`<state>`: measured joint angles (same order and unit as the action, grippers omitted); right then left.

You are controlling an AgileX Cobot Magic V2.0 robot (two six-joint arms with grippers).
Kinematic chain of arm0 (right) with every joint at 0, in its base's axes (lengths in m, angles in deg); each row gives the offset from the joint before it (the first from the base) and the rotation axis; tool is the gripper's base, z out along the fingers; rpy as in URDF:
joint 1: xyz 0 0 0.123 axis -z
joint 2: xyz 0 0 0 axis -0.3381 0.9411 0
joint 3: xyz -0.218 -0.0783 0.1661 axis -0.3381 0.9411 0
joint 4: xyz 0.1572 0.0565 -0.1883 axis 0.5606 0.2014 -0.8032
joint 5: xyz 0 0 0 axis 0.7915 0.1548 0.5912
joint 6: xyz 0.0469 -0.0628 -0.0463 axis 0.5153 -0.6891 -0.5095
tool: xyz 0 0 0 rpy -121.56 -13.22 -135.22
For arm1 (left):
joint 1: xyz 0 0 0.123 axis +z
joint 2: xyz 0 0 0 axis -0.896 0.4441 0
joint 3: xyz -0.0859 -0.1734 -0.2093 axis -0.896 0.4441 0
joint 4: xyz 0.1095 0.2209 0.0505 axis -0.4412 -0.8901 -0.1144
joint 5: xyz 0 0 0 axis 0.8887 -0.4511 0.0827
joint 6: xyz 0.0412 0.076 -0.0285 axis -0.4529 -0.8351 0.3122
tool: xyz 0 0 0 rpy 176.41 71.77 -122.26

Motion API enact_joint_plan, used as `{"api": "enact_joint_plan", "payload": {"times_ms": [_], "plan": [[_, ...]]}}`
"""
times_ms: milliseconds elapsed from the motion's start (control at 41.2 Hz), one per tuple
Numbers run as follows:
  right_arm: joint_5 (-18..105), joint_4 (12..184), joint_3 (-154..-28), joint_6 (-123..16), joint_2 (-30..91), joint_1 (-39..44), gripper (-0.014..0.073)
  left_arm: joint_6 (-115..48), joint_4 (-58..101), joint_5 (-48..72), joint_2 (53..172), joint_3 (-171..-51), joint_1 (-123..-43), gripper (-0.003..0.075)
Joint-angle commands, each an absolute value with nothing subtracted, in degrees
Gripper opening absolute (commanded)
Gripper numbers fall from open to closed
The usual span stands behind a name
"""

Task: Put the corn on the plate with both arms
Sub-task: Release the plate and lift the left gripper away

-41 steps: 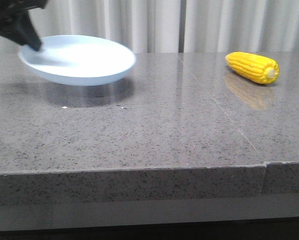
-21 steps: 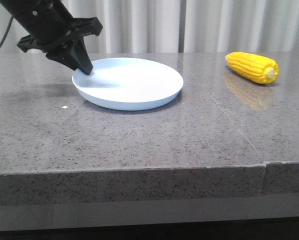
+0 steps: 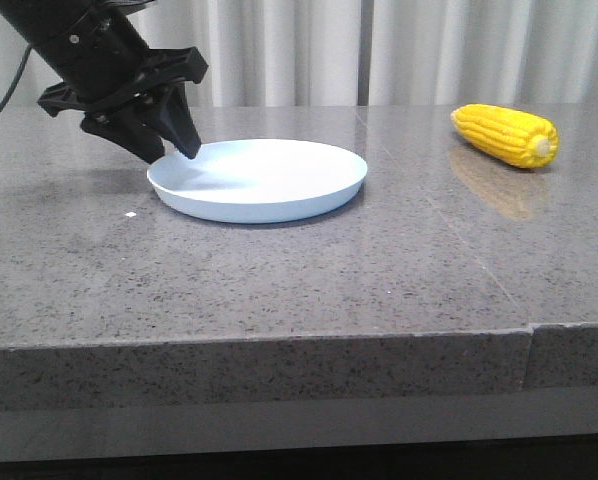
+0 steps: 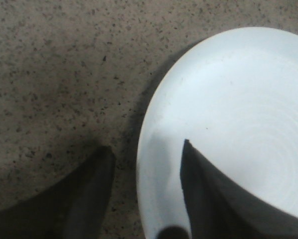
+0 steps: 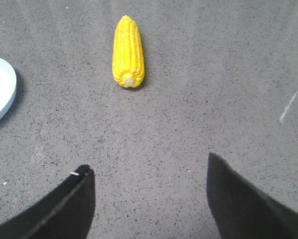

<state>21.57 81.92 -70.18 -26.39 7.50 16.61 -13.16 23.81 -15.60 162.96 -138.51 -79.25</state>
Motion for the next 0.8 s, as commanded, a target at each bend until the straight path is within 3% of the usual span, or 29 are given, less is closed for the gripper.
{"api": "enact_joint_plan", "payload": {"times_ms": [0,242,509,776], "plan": [[25.3,81.5,-71.6,-26.9,8.0,17.1,0.0509,-13.1,23.8,-14.1,157.3,-140.3,-79.9,0.0421],[25.3,81.5,-71.6,-26.9,8.0,17.1,0.0509,-12.1,15.5,-15.5,148.6,-138.9,-85.2,0.0421],[25.3,81.5,-71.6,-26.9,8.0,17.1,0.0509,3.3,-6.3,-15.5,136.5,-129.0,-94.8,0.0421],[25.3,81.5,-71.6,-26.9,8.0,17.1,0.0509,5.5,-6.5,-13.1,120.4,-115.7,-96.4,0.0421]]}}
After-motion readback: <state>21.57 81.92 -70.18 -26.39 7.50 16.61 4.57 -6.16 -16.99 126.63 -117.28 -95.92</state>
